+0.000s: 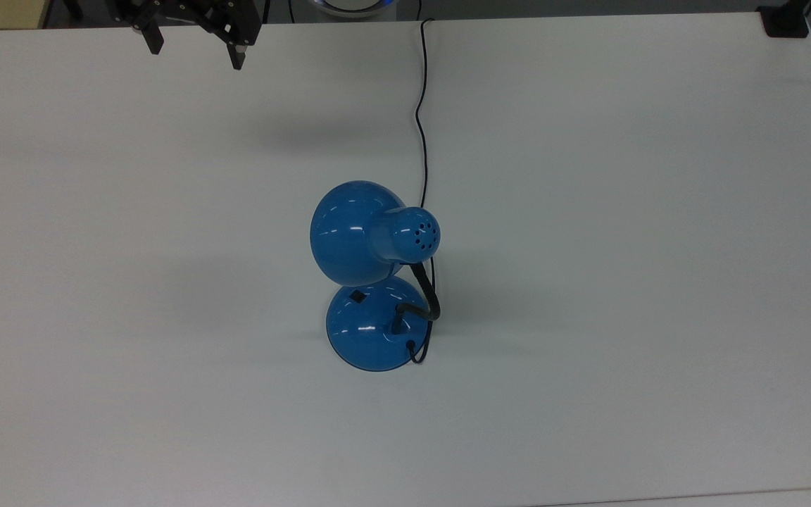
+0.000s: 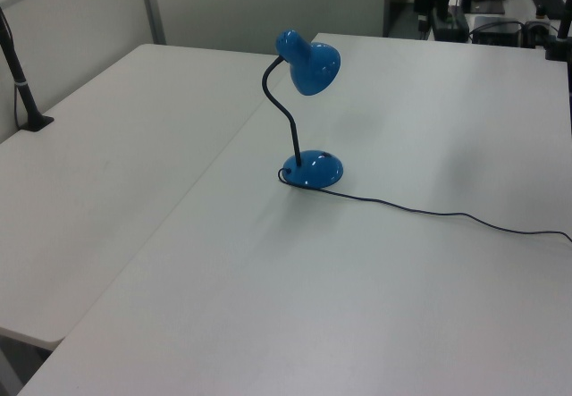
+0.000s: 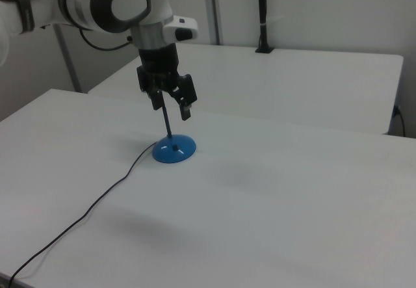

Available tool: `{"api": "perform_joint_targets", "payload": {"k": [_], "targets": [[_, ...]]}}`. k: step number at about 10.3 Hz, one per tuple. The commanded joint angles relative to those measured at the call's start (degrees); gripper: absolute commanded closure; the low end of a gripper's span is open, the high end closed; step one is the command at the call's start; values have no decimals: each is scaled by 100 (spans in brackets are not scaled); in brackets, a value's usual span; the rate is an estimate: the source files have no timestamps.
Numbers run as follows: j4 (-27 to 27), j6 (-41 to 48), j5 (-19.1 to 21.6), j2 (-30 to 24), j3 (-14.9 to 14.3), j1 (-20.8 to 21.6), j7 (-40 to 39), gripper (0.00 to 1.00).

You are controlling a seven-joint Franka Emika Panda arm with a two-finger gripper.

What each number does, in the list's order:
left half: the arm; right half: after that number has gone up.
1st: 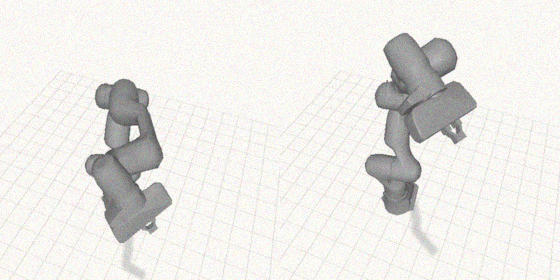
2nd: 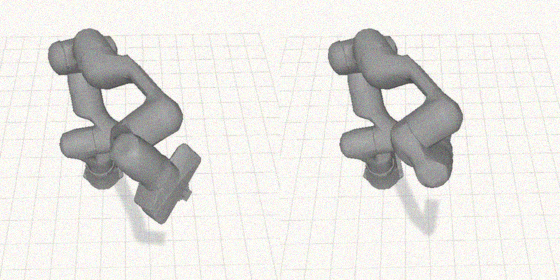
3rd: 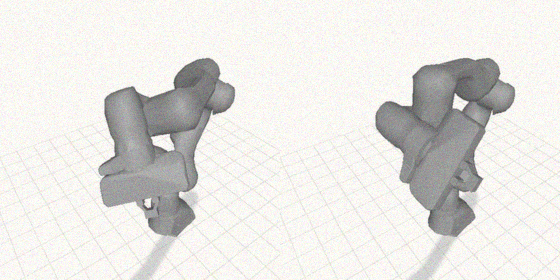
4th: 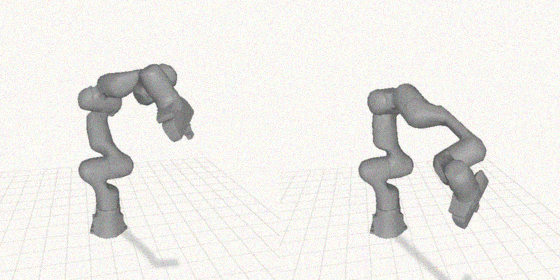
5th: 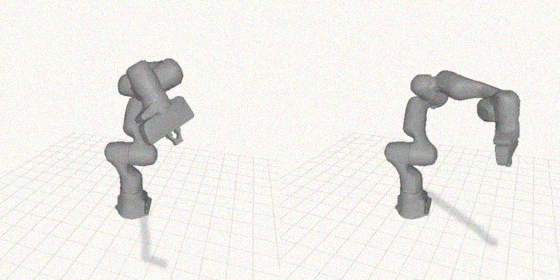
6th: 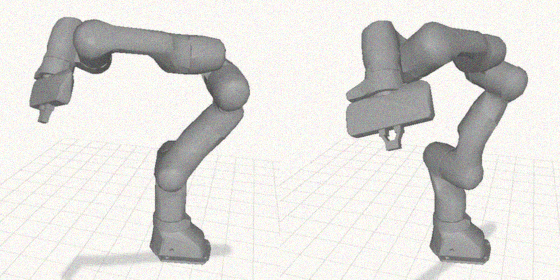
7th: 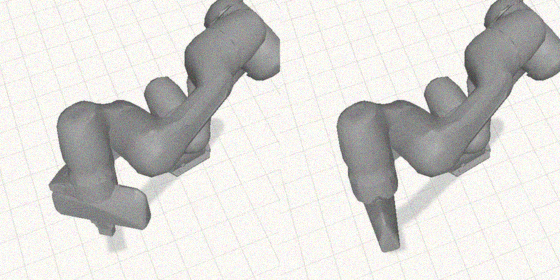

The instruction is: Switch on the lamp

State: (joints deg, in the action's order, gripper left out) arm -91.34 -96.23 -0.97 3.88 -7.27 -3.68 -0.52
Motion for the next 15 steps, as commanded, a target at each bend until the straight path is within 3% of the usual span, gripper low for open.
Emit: {"api": "perform_joint_targets", "payload": {"k": [1,9,10,11,12,13,15], "targets": [[11,375,-96,-36,24,-18,96,0],[11,377,-26,-27,15,-18,87,1],[2,368,-9,-19,15,-18,78,10],[2,360,44,-10,24,-18,-87,34],[2,359,201,-1,24,-18,-472,75],[2,359,498,-1,15,-36,-823,100],[-16,263,677,95,24,-36,-1089,100]]}}
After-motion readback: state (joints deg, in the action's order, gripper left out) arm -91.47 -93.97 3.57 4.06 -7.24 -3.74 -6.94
